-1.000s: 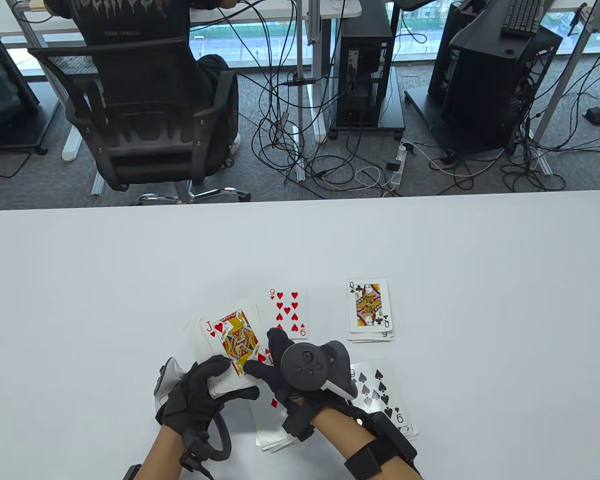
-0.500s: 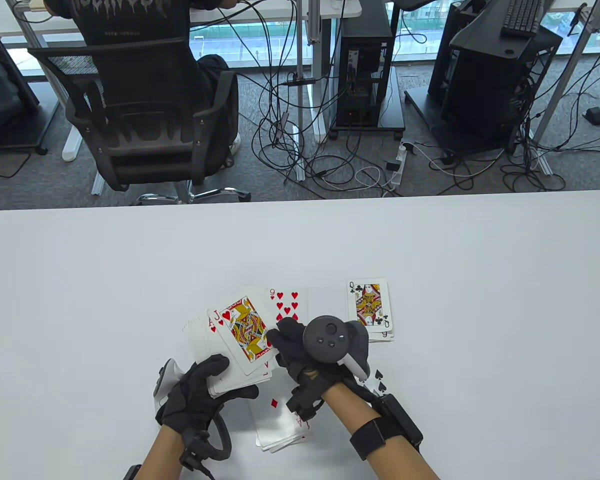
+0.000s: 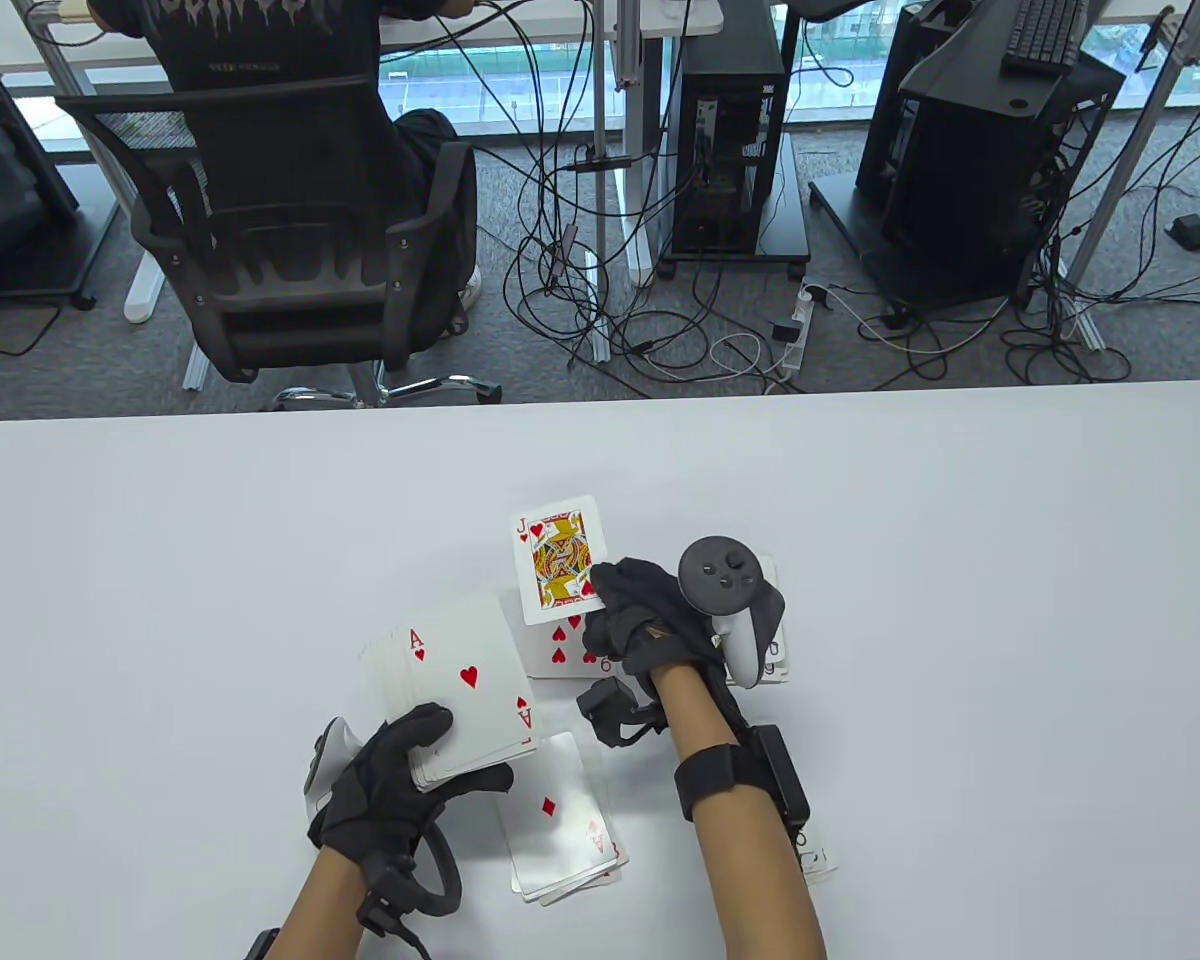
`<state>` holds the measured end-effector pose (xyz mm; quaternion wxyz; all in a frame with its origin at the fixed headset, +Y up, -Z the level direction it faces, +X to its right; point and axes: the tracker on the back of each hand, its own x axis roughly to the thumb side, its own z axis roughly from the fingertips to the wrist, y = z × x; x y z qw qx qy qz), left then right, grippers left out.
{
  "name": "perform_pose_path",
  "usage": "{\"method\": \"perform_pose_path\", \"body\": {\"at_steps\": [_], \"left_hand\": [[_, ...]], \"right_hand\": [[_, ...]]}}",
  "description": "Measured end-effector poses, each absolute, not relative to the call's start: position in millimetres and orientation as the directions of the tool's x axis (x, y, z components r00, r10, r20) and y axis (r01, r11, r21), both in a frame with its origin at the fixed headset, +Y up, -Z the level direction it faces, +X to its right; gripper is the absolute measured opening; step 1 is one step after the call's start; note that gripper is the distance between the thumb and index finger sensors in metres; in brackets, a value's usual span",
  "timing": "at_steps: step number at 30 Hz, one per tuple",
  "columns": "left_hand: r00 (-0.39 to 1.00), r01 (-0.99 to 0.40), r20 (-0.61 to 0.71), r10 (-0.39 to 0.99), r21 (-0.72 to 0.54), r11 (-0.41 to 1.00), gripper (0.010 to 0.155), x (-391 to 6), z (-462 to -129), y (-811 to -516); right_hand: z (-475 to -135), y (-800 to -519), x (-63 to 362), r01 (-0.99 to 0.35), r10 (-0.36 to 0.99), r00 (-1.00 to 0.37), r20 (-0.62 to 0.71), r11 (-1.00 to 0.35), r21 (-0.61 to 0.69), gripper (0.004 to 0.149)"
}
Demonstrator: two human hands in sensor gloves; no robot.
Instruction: Playing card suit sorting
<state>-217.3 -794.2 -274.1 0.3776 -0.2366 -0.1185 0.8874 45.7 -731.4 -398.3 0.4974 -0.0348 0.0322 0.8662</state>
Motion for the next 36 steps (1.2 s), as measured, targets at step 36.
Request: {"method": "perform_pose_path", "body": {"at_steps": [36], "left_hand": [[-0.605,-0.618,-0.327,0.726,-0.383,-0.687,0.056,-221,-275,-792]], "right_hand": [[-344,-710,3,-0.751,0.748,-0.610,0.263,-0.651,0.110,0.057]]}}
